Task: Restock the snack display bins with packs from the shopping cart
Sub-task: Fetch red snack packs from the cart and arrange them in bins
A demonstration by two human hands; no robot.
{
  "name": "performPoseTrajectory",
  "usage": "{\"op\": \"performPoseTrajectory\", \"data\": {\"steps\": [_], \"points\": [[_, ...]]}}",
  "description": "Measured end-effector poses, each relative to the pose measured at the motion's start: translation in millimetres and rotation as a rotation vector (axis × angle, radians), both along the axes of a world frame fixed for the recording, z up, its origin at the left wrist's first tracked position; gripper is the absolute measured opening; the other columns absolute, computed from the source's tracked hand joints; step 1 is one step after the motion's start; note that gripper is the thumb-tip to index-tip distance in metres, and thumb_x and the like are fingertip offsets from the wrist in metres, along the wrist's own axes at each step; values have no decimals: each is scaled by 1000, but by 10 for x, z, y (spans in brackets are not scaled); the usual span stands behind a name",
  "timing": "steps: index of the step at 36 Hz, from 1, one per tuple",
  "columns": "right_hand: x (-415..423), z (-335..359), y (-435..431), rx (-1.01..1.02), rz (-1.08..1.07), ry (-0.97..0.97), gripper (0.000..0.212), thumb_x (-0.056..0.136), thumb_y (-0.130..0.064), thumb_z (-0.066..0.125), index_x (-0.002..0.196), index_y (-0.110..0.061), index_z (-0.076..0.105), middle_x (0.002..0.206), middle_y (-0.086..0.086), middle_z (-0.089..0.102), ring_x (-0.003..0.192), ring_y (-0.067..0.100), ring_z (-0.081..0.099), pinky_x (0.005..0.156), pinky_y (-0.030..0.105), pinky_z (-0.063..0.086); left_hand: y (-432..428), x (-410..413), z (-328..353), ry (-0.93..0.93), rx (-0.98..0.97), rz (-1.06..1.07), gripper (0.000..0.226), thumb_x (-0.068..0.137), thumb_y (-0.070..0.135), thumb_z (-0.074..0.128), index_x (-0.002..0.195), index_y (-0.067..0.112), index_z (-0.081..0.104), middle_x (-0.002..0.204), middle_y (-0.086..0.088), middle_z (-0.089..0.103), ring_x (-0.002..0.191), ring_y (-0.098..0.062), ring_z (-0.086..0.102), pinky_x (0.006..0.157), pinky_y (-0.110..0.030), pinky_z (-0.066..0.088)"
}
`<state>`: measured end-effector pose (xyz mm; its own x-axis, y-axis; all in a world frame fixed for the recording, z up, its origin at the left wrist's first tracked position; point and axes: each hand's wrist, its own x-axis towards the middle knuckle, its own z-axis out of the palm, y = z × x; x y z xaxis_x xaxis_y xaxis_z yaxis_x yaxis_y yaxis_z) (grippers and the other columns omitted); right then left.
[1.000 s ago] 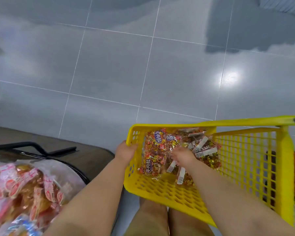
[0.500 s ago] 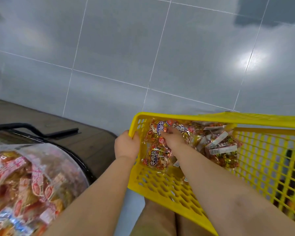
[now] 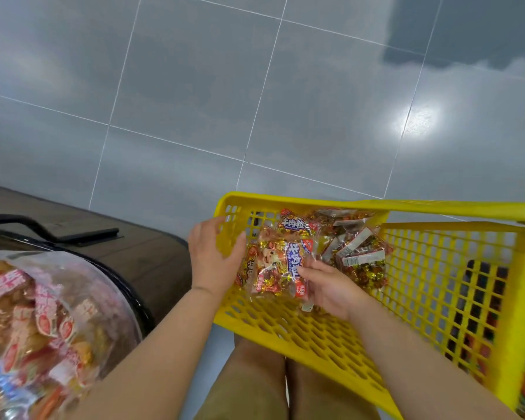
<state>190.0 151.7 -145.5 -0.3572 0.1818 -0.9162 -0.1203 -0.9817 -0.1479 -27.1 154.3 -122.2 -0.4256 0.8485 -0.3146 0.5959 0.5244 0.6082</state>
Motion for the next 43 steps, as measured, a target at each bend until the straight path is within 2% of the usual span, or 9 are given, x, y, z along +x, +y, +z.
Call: {"op": "performPoseTrajectory", "data": {"steps": [3, 6, 10, 16, 20, 29, 36, 40, 43], "points": [[3, 41, 19, -11, 17, 73, 45, 77, -11, 67, 121, -4, 56, 96, 12, 64, 86, 26, 59, 76, 40, 48, -55, 188, 174, -495, -208, 39, 18, 87, 24, 69, 103, 27, 60, 88, 8, 61, 80, -2, 58, 74, -12, 45], [-28, 37, 59, 7, 110, 96, 36, 76, -12, 69, 111, -7, 64, 98, 8, 70, 85, 20, 66, 72, 33, 55, -98, 278, 180, -773, -463, 186, 19, 85, 25, 72, 101, 30, 63, 104, 0, 71, 95, -13, 69, 86, -38, 56], [-56, -131, 128, 64, 115, 20, 26, 83, -26, 67, 106, -15, 65, 90, -2, 71, 82, 13, 68, 71, 27, 56, -104, 241, 88, -693, -470, 275, 23, 84, 21, 73, 104, 25, 62, 104, -4, 71, 94, -23, 69, 86, -48, 56], [-142, -717, 321, 155, 202, -768, 45, 85, -26, 67, 124, -7, 53, 118, 16, 62, 102, 30, 62, 89, 42, 53, -102, 165, -56, -672, -481, 400, 19, 90, 22, 67, 103, 28, 55, 105, -4, 68, 93, -24, 69, 81, -45, 58], [-298, -871, 446, 69, 202, -753, 80, 77, -34, 75, 139, -5, 34, 137, 13, 47, 120, 32, 51, 88, 35, 46, -122, 155, -117, -658, -510, 446, 35, 92, 26, 64, 122, 19, 48, 108, -7, 66, 93, -25, 68, 79, -43, 58], [-38, -737, 377, 154, 277, -672, 43, 88, -25, 66, 123, -2, 55, 106, 3, 61, 81, 12, 62, 78, 41, 56, -218, 186, -196, -436, -464, 382, 40, 93, 26, 62, 128, 16, 48, 115, 0, 58, 98, -17, 56, 83, -31, 48], [466, -289, 68, 194, 74, -520, 38, 87, -22, 67, 120, -9, 57, 107, 7, 65, 95, 22, 64, 93, 42, 51, -206, 289, -164, -465, -479, 420, 34, 94, 26, 60, 126, 23, 47, 109, 2, 57, 76, -2, 53, 57, -18, 45], [529, -82, -72, 175, 51, -273, 12, 86, -10, 65, 97, -7, 65, 89, 6, 72, 73, 14, 70, 61, 22, 54, -178, 400, -128, -517, -561, 361, 34, 94, 41, 56, 123, 25, 47, 128, -6, 58, 108, -22, 59, 91, -41, 52], [418, -50, -166, 223, 200, -253, 16, 82, -16, 70, 97, -12, 68, 95, 8, 73, 87, 20, 70, 79, 33, 57, -137, 510, -44, -646, -619, 347, 41, 89, 61, 48, 121, 36, 47, 140, -6, 50, 125, -28, 50, 104, -51, 43]]}}
